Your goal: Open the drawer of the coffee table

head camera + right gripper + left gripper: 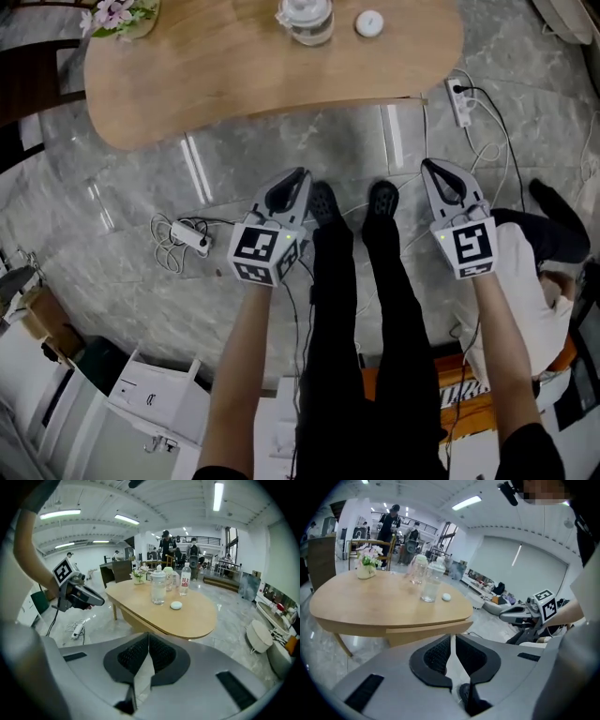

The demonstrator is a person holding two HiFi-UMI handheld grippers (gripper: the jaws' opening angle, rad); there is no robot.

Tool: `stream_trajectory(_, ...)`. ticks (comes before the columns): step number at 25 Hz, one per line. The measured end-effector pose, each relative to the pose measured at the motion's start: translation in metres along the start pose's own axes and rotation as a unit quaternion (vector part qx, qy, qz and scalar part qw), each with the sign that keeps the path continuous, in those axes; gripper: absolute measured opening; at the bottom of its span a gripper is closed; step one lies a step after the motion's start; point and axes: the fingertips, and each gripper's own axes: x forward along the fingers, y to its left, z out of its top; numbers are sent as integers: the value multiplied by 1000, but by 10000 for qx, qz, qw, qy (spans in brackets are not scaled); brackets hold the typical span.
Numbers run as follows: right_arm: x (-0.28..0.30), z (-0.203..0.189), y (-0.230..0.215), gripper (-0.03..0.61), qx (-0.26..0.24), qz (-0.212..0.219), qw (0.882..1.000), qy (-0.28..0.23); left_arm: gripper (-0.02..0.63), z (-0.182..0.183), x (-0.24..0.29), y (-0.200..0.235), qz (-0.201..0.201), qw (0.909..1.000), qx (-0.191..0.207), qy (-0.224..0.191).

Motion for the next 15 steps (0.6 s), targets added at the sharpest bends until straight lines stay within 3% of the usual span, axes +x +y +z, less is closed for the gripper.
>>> stream_trajectory(6,38,-21,-16,20,-48,-69,9991,414,49,-14,13,48,219,9996,-4,161)
stream_trajectory(9,54,-32,-26,118,-78,-14,9982,599,71,-22,20,70,431,9988,-42,219)
stream_trajectory(15,88,-50,-45,226,-252,-42,9955,914,132,-40,36,106,697,9969,-122,354)
